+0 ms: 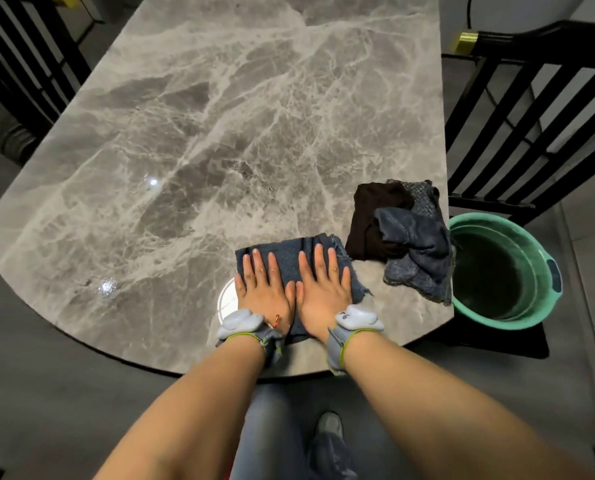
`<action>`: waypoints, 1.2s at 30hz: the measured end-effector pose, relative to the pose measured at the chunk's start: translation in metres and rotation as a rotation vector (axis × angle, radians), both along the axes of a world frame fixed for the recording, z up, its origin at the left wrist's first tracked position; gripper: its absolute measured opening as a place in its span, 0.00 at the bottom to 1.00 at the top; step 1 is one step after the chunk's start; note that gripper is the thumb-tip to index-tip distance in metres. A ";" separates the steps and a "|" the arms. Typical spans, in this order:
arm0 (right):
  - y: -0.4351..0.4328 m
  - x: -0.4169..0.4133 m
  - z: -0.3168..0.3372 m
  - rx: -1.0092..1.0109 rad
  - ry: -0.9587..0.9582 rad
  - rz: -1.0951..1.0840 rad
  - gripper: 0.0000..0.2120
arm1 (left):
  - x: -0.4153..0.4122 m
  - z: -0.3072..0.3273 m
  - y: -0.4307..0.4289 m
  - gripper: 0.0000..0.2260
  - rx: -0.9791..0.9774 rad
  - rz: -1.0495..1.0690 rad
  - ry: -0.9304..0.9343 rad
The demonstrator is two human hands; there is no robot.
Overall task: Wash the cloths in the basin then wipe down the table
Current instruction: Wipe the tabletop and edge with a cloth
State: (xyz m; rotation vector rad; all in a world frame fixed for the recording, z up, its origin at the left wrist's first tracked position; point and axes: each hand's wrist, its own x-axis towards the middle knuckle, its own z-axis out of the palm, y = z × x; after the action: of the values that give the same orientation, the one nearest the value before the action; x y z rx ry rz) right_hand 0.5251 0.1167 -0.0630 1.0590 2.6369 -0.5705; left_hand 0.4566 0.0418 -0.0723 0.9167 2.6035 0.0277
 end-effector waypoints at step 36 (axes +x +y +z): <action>0.374 -0.119 -0.012 0.057 -0.002 -0.740 0.26 | -0.144 -0.028 0.429 0.27 0.198 -0.599 0.055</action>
State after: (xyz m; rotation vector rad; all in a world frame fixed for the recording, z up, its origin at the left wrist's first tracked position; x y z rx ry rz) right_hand 0.4064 0.4909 -0.0747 2.0556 2.2023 -0.6163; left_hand 0.3125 0.4709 -0.1001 1.7507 2.2954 0.1010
